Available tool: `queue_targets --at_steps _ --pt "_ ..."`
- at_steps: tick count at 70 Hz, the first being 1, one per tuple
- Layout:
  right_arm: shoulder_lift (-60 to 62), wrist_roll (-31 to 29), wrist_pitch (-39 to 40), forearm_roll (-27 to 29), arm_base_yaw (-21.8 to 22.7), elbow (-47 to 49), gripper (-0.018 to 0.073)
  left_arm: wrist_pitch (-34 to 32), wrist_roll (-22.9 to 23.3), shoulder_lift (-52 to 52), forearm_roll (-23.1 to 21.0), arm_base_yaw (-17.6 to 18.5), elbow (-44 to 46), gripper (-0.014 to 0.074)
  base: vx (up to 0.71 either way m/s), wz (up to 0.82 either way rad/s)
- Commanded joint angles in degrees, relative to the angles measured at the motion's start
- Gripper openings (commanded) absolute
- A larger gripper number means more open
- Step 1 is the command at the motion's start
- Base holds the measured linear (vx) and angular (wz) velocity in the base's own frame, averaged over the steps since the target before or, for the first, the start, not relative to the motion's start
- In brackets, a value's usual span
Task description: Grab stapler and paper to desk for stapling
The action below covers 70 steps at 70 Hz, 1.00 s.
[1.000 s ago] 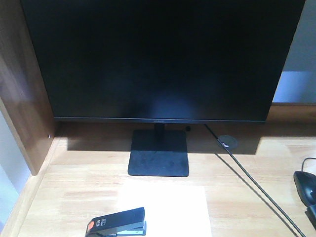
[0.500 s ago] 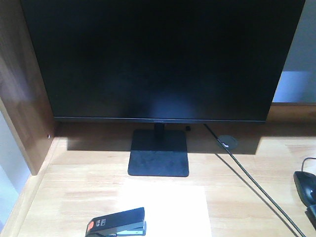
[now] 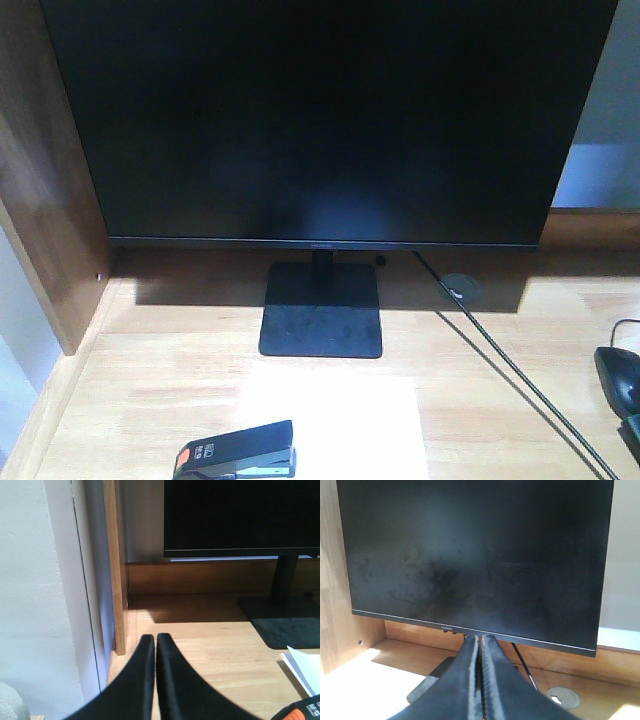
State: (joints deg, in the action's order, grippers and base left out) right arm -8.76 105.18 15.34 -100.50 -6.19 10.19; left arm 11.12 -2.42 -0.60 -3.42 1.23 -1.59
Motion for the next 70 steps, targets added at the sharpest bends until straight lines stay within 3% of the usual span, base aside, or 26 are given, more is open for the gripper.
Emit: queue_targets --at_steps 1,47,70 --pt "-0.6 -0.3 -1.0 -1.7 0.0 1.5 -0.0002 -4.3 0.6 -0.6 -0.7 -0.1 -1.6 -0.0006 0.0 0.0" --pt "-0.6 -0.3 -1.0 -1.7 0.0 1.5 -0.0002 -4.3 0.6 -0.6 -0.7 -0.1 -1.6 -0.0006 0.0 0.0" --pt "-0.6 -0.5 -11.6 -1.5 0.0 1.5 -0.0002 -4.3 0.6 -0.6 -0.7 -0.1 -1.6 -0.0006 0.0 0.0"
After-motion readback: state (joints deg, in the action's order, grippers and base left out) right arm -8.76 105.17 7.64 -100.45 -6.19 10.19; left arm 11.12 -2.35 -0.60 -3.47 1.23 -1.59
